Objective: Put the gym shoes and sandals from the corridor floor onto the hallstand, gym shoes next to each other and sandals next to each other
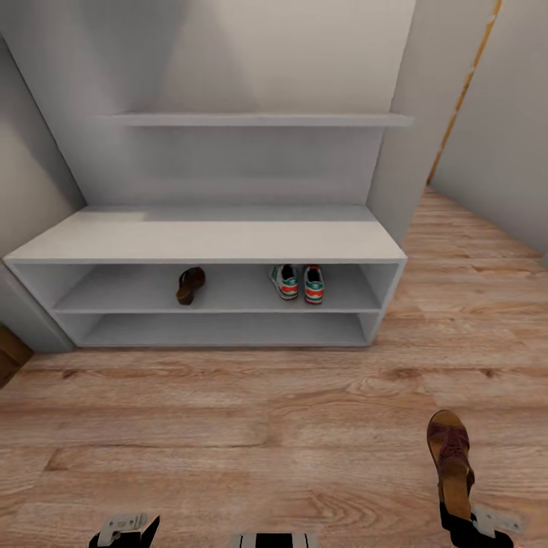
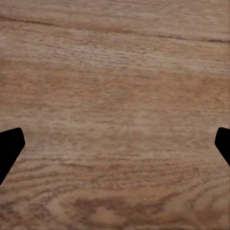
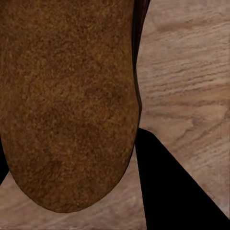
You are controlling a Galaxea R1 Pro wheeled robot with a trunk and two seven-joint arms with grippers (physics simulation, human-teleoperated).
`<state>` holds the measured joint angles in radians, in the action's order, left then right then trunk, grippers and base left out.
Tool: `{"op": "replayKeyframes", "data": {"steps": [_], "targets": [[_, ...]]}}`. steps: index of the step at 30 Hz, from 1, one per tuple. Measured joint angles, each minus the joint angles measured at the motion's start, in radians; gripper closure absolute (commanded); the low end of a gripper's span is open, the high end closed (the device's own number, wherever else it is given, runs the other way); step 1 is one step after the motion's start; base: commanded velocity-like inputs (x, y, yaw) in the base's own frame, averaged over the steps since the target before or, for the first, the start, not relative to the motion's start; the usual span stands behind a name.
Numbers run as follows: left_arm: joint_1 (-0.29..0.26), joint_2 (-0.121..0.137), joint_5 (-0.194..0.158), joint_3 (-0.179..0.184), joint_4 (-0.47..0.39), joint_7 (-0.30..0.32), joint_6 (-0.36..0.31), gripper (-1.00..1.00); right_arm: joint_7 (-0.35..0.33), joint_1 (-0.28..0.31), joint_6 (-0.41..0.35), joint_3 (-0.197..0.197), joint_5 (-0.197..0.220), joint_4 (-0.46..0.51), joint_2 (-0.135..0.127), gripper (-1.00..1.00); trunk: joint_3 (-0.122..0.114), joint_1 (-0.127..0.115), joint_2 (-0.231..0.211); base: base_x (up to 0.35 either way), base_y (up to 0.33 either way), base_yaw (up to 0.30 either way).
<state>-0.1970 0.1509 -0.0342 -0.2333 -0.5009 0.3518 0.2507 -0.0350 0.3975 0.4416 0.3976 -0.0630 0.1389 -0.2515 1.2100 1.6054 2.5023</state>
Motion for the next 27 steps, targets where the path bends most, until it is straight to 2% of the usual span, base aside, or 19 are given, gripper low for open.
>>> {"op": "replayKeyframes", "data": {"steps": [27], "targets": [[0.0,0.0,0.001,0.0,0.001,0.0,0.0,-1.0,0.0,0.0,0.0,0.0,0.0,0.0,0.0,1.0,0.0,0.0,0.0,-0.012,0.302,0.0]]}}
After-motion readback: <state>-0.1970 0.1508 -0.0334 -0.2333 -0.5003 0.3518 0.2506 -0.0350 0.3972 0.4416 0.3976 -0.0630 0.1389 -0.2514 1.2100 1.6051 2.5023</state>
